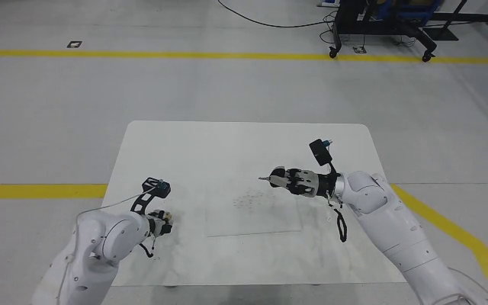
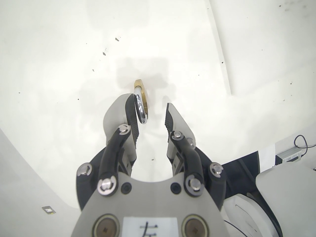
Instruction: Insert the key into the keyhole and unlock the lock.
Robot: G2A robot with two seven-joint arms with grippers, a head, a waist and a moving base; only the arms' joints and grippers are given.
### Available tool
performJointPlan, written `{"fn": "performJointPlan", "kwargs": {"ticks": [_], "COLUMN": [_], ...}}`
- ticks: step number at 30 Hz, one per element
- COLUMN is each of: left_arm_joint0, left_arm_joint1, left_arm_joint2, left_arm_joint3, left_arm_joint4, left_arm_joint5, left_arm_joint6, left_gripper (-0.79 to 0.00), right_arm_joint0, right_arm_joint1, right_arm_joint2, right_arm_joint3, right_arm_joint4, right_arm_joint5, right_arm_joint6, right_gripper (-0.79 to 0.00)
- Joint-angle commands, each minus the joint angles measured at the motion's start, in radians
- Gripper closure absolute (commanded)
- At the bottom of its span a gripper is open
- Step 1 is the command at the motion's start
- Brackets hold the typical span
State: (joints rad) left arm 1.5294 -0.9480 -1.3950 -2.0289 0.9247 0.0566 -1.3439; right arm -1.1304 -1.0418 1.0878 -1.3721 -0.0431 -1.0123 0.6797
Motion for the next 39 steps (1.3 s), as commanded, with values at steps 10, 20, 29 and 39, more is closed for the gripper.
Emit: {"fn": "performJointPlan", "kwargs": {"ticks": [10, 20, 29, 39], "left_arm_joint0": [-0.004, -0.018, -0.035, -0.093], "left_arm_joint1": [0.000, -0.003, -0.004, -0.010], "left_arm_joint2": [0.008, 0.026, 0.040, 0.085], "left_arm_joint3": [-0.001, 0.000, 0.005, 0.043], "left_arm_joint4": [0.016, 0.017, 0.020, 0.022], "left_arm_joint5": [0.018, 0.017, 0.015, -0.006], "left_arm_joint6": [-0.005, -0.006, -0.010, -0.014], "left_gripper": [0.000, -0.083, -0.200, -0.206], "right_arm_joint0": [0.000, 0.000, 0.000, 0.000], "right_arm_joint1": [0.000, 0.000, 0.000, 0.000], "right_arm_joint2": [0.000, 0.000, 0.000, 0.000], "right_arm_joint3": [0.000, 0.000, 0.000, 0.000], "right_arm_joint4": [0.000, 0.000, 0.000, 0.000], "right_arm_joint5": [0.000, 0.000, 0.000, 0.000], "right_arm_joint6": [0.000, 0.000, 0.000, 0.000], "right_gripper": [0.000, 0.000, 0.000, 0.000]}}
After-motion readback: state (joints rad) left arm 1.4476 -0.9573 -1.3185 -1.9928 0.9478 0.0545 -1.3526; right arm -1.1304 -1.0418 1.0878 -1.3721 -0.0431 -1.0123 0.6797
